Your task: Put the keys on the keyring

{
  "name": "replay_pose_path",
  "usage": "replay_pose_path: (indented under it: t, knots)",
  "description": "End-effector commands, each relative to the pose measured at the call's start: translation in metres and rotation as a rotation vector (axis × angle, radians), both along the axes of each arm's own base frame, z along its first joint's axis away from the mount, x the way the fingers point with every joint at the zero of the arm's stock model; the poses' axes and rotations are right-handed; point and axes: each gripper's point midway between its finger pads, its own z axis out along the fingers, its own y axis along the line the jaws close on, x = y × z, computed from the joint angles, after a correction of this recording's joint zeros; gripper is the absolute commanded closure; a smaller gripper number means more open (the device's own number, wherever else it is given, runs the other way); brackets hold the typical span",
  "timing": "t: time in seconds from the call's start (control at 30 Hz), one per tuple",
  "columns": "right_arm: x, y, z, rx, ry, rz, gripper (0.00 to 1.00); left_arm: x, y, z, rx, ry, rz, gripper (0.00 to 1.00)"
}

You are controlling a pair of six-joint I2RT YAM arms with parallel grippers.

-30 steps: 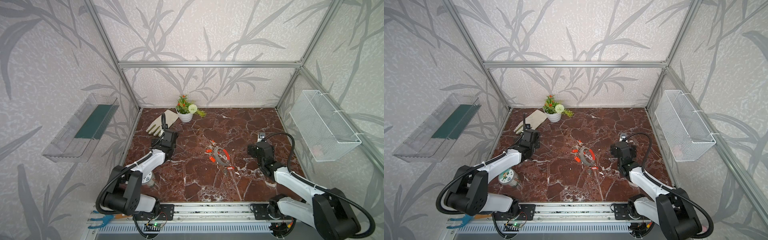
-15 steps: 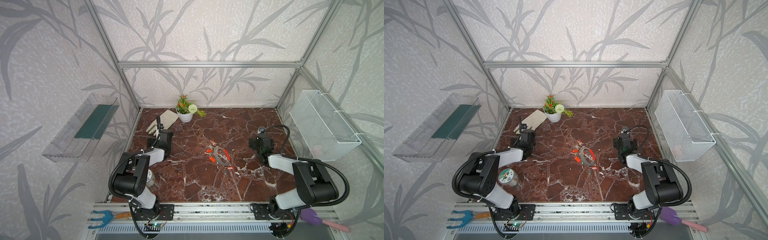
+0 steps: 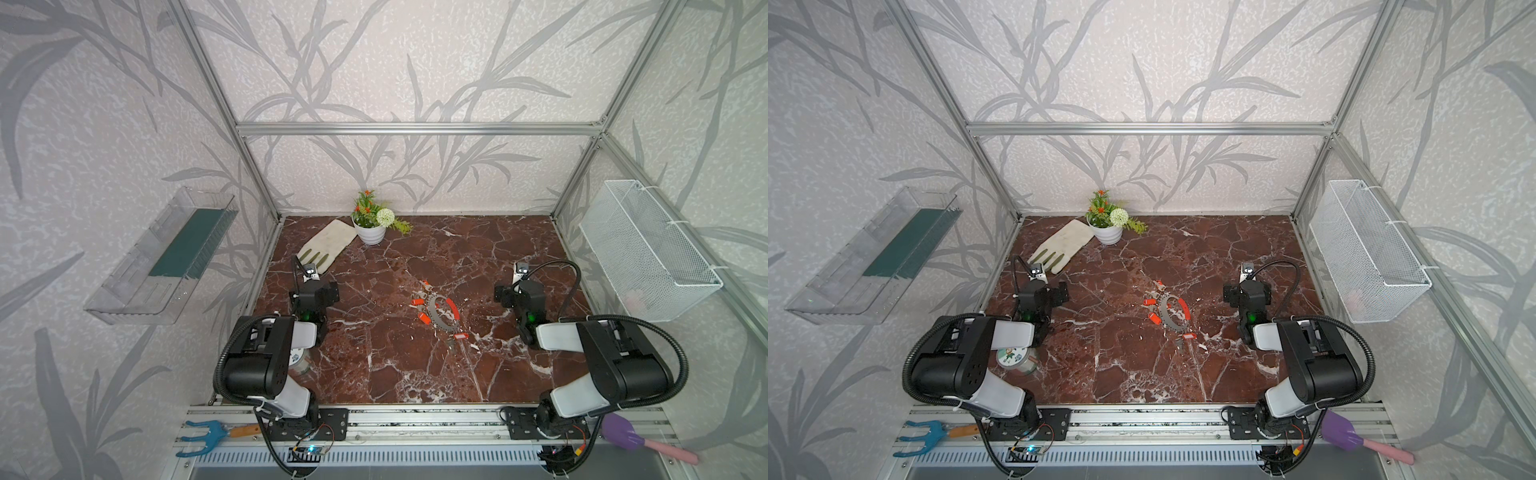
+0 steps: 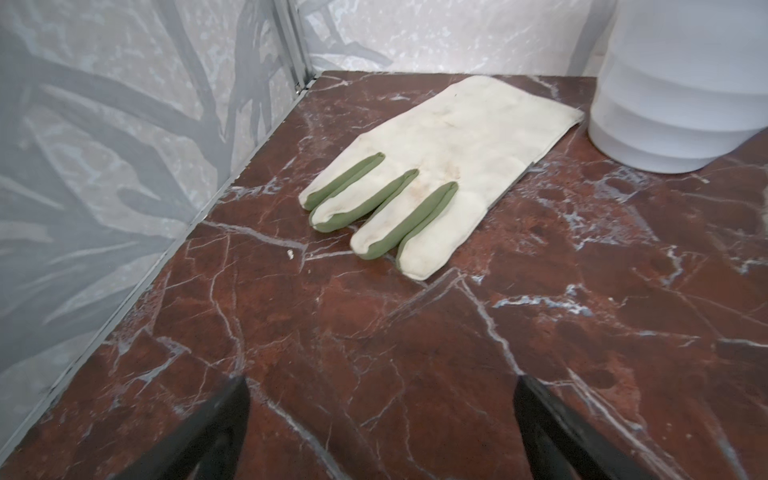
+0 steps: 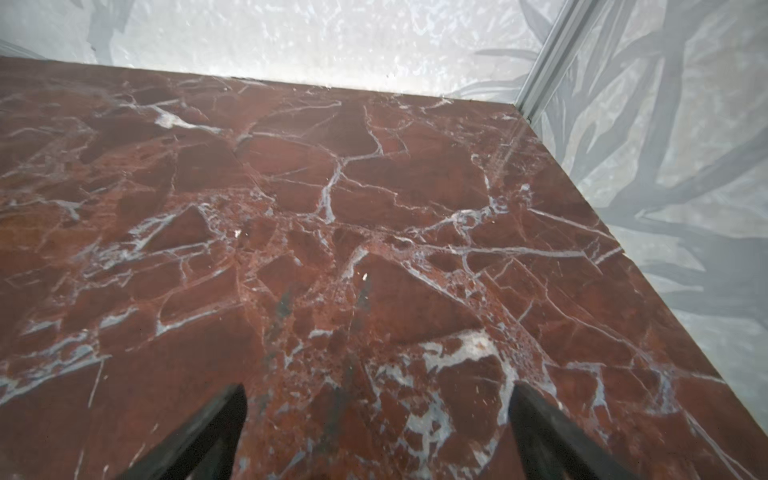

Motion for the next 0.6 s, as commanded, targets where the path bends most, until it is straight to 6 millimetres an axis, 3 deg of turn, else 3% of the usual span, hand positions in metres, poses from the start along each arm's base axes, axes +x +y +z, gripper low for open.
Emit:
replay_pose_path:
  t: [0.0,0.57]
  knots:
    - [0.0063,0.0092,0.0157,0.011,-0.084,0.062,0.01,0.0084,-0.0041,0.0172,-0.010,-0.080,-0.033,0.01]
    - [0.0098,0.0119,0.0147,0.009,-0.071,0.081,0.01,0.0086,-0.0044,0.0177,-0.008,-0.088,-0.035,0.01]
